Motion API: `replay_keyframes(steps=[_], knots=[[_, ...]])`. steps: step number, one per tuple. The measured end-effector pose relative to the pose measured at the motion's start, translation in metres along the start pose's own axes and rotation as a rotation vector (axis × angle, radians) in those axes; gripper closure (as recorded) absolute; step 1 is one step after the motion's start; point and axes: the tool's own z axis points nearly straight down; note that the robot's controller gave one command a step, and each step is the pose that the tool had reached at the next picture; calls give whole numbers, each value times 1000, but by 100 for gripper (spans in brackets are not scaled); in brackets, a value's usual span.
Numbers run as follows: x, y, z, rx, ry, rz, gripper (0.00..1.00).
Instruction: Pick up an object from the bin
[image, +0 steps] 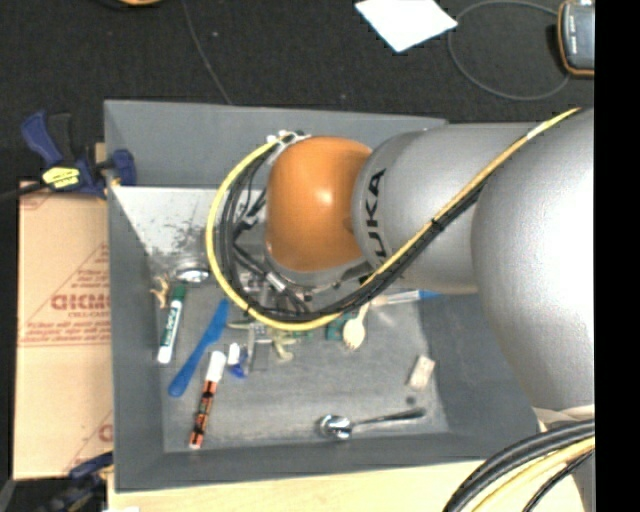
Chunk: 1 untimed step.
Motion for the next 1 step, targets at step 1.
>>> replay_keyframes(steps=[1], knots=[[0, 0, 0, 0, 0, 0, 0]])
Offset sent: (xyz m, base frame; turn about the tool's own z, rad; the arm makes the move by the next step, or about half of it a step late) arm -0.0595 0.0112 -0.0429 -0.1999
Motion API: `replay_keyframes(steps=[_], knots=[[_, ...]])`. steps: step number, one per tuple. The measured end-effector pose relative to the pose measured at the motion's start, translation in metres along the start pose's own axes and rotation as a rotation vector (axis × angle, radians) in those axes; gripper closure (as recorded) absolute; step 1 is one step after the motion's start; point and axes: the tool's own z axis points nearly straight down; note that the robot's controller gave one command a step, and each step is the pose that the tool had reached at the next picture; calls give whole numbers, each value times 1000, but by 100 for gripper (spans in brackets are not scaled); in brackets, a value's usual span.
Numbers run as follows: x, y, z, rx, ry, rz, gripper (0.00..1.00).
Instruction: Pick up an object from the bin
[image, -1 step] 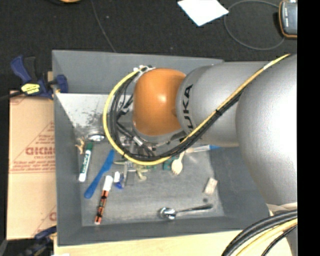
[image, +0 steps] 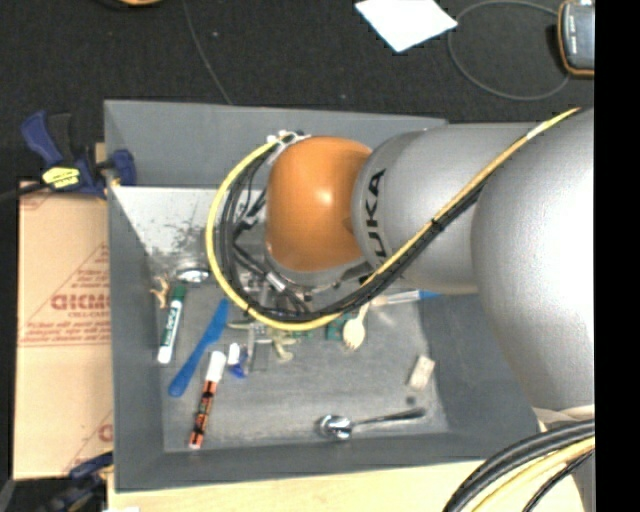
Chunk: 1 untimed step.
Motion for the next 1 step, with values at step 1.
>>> replay_keyframes(steps=[1], knots=[[60, 9, 44, 1, 3, -199, 0]])
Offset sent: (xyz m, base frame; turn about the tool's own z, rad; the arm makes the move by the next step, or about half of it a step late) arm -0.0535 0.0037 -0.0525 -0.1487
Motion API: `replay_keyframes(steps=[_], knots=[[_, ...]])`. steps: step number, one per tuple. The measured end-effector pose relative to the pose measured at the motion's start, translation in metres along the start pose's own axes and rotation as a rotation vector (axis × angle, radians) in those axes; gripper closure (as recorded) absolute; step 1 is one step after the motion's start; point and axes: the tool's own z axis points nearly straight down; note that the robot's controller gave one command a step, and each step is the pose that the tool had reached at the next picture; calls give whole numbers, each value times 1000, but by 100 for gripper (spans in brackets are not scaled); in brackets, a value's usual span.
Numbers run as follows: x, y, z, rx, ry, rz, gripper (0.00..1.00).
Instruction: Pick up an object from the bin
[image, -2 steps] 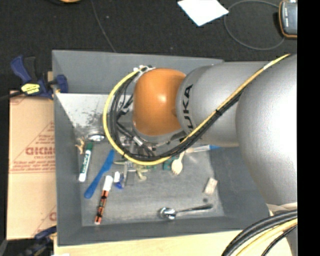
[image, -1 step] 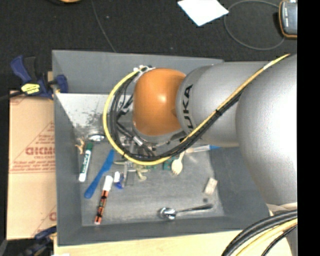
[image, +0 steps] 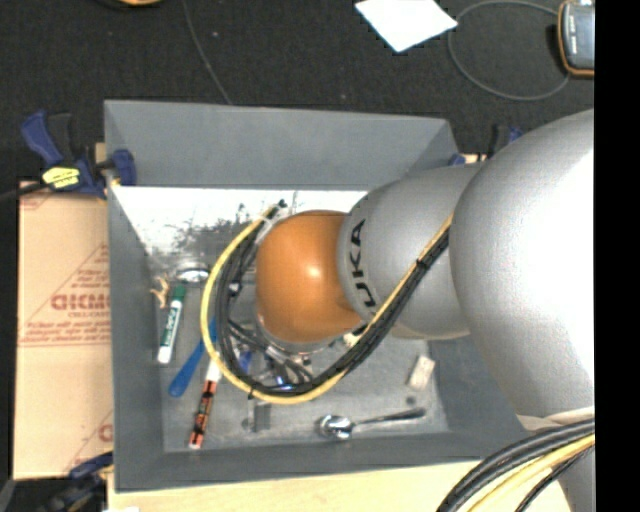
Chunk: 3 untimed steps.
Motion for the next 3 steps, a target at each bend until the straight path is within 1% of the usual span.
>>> replay_keyframes(steps=[1, 2, 3], knots=[[-6, -8, 8, 0, -4, 49, 0], [32, -25, -37, -2, -3, 440, 0], [38, -57, 5, 0, -2, -249, 0]])
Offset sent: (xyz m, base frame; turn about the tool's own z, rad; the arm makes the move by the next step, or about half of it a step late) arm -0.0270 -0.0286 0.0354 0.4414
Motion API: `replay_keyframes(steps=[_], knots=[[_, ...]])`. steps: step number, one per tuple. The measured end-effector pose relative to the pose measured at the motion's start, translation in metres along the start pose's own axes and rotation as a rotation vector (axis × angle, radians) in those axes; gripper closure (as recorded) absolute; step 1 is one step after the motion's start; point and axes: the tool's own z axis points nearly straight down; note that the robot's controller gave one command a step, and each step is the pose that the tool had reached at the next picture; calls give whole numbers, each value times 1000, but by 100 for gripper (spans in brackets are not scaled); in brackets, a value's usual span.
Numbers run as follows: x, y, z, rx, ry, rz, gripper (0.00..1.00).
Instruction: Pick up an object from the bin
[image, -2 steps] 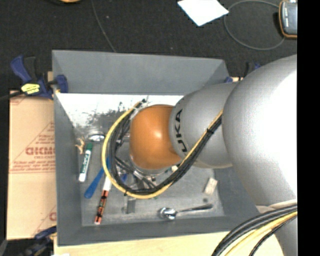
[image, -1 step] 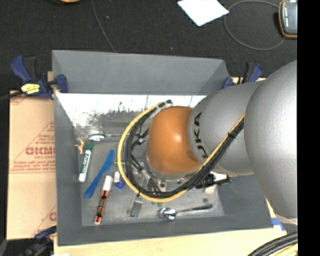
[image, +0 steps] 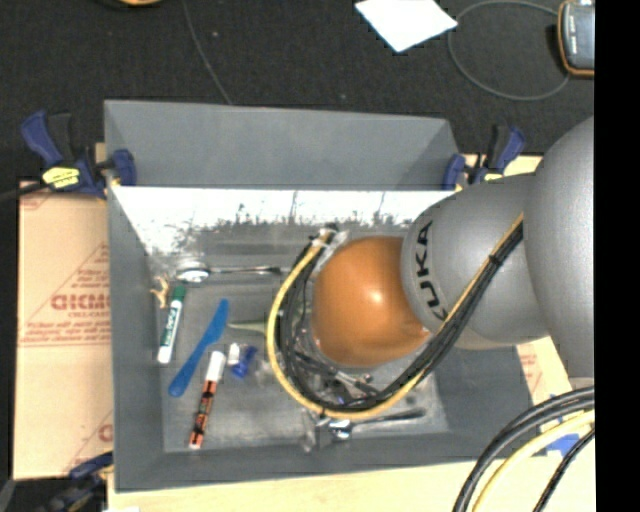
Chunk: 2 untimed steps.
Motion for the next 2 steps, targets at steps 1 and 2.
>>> replay_keyframes(steps=[1, 2], knots=[[-58, 93, 32, -2, -12, 432, 0], [5, -23, 23, 4, -10, 17, 0]])
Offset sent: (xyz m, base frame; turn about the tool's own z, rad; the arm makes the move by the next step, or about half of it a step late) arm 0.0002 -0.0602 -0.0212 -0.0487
